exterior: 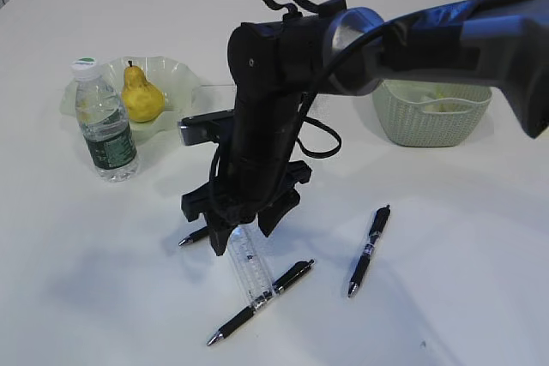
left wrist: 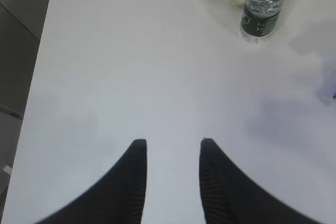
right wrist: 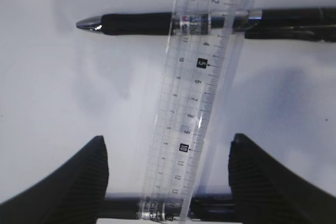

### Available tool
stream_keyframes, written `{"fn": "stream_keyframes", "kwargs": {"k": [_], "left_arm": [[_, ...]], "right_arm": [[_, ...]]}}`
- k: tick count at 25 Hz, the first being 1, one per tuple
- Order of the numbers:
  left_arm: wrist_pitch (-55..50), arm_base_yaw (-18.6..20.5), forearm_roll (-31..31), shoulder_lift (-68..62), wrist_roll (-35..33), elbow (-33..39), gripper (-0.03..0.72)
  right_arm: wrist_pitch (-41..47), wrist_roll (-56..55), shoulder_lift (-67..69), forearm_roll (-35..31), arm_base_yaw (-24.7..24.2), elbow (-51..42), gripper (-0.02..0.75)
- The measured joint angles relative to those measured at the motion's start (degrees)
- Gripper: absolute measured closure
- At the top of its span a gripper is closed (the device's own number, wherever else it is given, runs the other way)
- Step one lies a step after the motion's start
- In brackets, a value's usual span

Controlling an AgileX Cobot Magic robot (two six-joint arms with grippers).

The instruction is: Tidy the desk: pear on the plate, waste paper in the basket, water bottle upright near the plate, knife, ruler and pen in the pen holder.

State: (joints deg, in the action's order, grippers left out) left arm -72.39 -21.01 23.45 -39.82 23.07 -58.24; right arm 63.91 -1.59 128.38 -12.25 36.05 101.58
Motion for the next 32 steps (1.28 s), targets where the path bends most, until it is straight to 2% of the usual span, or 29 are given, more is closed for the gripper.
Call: {"fn": "stream_keyframes", "kwargs": {"k": [32], "left_arm": [[0.0, 0.0, 0.0, 0.0, 0.0, 0.0, 0.449]], "right_arm": [[0.4, -1.09, 3.6, 1.36, 0.0, 2.05, 0.181]]}}
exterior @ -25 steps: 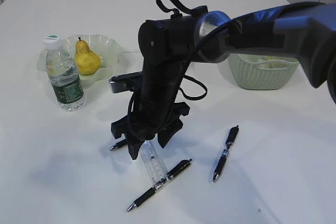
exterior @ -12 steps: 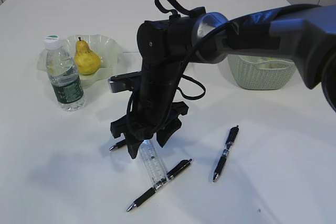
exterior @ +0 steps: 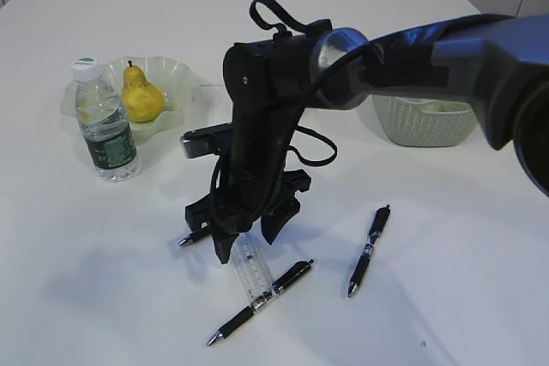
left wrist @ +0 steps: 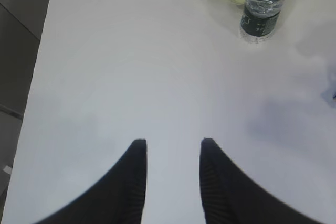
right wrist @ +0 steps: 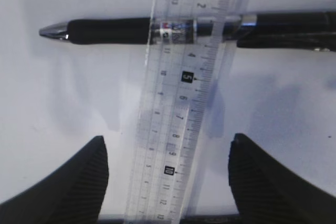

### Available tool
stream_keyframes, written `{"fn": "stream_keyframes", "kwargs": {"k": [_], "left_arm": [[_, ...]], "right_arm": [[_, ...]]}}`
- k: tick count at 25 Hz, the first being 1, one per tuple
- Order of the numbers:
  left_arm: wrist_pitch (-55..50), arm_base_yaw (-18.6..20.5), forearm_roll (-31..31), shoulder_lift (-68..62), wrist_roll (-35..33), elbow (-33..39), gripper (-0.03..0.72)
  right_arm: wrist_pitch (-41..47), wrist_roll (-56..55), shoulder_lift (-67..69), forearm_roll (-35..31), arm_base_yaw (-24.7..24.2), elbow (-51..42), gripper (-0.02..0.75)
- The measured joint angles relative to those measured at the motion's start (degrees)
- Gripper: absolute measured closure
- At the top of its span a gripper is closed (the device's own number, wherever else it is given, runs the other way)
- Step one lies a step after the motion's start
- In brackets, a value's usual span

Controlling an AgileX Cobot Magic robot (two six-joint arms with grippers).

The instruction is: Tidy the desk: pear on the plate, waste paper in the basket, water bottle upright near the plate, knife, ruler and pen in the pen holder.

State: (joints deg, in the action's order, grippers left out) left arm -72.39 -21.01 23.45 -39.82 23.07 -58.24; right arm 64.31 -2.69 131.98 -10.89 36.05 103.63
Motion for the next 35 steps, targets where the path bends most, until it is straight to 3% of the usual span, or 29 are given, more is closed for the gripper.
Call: {"fn": "stream_keyframes", "kwargs": {"k": [22, 27, 32, 35], "left_arm": [[0.0, 0.0, 0.0, 0.0, 0.02, 0.0, 0.449], [0.0, 0.0, 0.0, 0.0, 0.02, 0.0, 0.449], [0.0, 0.0, 0.0, 0.0, 0.02, 0.0, 0.449], [0.0, 0.0, 0.0, 0.0, 0.02, 0.0, 0.449]], "right_arm": [[1.36, -0.36, 1.83, 0.26, 0.0, 0.46, 0.194], [1.36, -0.36, 1.92, 0.53, 0.0, 0.46, 0.275], [1.69, -0.36, 2.05, 0.53, 0.0, 0.46, 0.407], [2.42, -0.36, 2.05, 0.53, 0.0, 0.46, 0.432]]}}
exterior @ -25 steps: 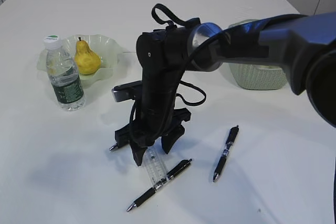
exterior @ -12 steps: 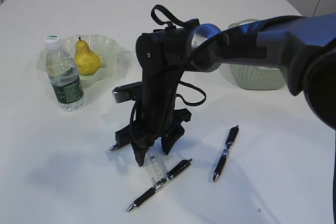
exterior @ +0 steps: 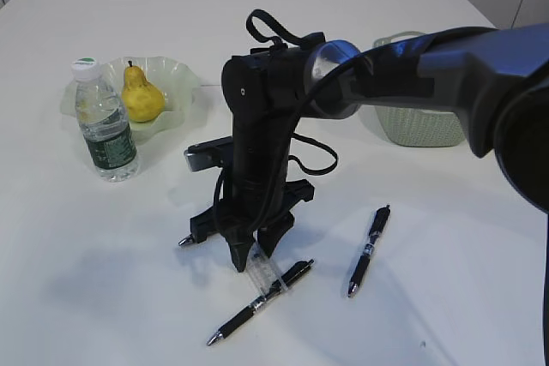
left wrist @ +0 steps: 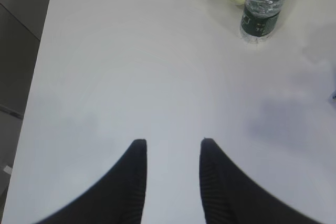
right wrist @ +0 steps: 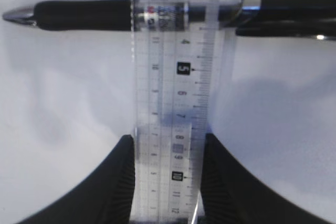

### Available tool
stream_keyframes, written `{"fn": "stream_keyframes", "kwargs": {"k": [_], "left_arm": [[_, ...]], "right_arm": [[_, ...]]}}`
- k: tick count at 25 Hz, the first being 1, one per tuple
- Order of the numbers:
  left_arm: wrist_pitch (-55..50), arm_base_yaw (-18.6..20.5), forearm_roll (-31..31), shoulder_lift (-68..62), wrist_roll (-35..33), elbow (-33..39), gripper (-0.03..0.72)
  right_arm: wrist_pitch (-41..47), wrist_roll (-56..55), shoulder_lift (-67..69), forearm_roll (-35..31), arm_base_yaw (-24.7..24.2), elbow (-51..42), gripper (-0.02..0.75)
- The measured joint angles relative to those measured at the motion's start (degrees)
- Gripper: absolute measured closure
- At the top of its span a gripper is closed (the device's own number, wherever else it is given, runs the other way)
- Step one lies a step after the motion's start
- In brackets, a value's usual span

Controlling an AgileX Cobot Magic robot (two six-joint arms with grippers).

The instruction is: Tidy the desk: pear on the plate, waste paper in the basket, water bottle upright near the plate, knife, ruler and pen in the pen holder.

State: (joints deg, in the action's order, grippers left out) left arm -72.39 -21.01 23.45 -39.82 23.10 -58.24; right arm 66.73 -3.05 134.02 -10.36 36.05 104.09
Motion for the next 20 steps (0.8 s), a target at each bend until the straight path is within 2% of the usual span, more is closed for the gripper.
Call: {"fn": "stream_keyframes", "kwargs": {"k": [20], "left_arm": [[0.0, 0.0, 0.17, 0.0, 0.0, 0.0, 0.449]], "right_arm": [[2.81, -0.12, 0.91, -0.63, 0.0, 6.16, 0.435]]}}
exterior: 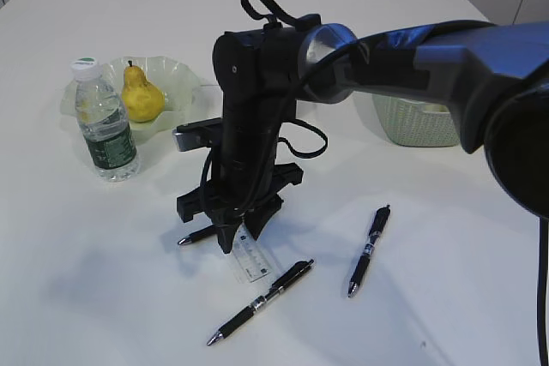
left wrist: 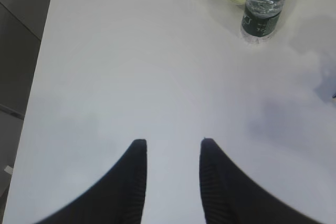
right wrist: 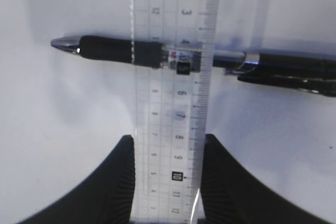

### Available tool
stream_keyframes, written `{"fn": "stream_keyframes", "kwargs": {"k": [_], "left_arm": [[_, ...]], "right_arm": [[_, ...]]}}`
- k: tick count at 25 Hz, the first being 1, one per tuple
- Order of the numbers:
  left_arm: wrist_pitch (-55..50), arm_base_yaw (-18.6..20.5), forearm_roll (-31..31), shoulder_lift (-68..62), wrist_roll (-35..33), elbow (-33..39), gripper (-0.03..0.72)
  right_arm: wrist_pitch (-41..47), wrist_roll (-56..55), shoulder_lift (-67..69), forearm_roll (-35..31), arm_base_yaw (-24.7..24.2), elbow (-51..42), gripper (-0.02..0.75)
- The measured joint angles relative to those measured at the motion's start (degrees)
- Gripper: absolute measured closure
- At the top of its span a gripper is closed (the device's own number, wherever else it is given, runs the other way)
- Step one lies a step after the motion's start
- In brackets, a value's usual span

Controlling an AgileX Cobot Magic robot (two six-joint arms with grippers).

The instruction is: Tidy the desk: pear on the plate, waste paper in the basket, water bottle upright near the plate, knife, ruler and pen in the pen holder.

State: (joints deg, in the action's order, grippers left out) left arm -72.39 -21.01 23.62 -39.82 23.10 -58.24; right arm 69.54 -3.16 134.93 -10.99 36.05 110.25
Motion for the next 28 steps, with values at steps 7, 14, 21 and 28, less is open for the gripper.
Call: {"fn": "stream_keyframes", "kwargs": {"k": [7, 14, 21, 28], "left_arm": [[0.0, 0.0, 0.0, 0.0, 0.0, 0.0, 0.449], [0.0, 0.0, 0.0, 0.0, 0.0, 0.0, 0.449], [0.0, 0.0, 0.0, 0.0, 0.0, 0.0, 0.449], [0.0, 0.0, 0.21, 0.0, 0.0, 0.0, 0.449]], "right_arm": [[0.05, 0.0, 0.0, -0.29, 0.0, 0.7, 0.435], [0.19, 0.0, -0.2, 0.26, 0.0, 6.42, 0.435], [0.55, -0.5, -5.3, 5.66, 0.0, 7.68, 0.435], [0.31, -2.0, -14.05, 13.39, 0.0, 7.71, 0.436]]}}
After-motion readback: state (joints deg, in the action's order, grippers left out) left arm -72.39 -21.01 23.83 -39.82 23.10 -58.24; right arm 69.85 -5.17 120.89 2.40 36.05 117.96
